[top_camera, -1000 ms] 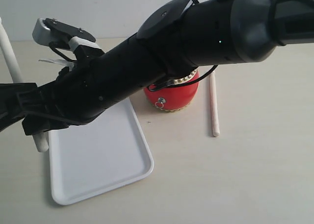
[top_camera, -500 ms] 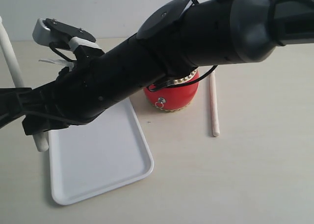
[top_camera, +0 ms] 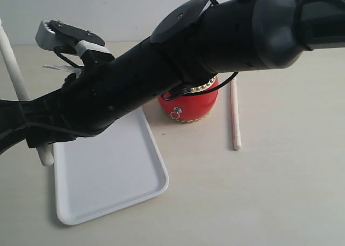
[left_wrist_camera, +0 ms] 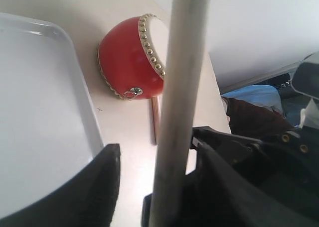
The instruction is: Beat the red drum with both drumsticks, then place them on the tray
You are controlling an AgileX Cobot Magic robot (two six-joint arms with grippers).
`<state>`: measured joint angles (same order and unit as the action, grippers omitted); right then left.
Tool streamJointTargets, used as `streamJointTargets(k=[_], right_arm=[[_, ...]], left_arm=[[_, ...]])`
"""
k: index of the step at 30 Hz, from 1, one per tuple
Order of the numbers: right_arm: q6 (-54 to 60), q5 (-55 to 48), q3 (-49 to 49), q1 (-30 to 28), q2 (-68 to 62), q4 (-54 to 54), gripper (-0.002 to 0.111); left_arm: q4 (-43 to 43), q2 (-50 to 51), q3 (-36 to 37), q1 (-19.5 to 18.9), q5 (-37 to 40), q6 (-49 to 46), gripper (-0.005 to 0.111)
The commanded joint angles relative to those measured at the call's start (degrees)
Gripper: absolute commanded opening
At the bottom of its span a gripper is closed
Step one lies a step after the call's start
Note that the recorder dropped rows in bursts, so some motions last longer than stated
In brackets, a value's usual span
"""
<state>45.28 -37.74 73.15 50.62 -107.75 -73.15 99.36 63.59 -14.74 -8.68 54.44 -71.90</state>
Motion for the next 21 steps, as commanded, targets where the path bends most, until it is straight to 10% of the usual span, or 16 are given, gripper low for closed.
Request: streamJointTargets(k=[1, 21], right_arm=[[0.49, -1.12, -0.21, 0.07, -0.89, 0.21, 0.0], [0.59, 1.88, -0.21, 1.38, -1.59, -0.37, 0.0]], left_arm=[[0.59, 0.32, 0.04, 0.35, 0.71, 0.17, 0.047], [0.59, 0.31, 0.04, 0.35, 1.15, 0.17, 0.047]])
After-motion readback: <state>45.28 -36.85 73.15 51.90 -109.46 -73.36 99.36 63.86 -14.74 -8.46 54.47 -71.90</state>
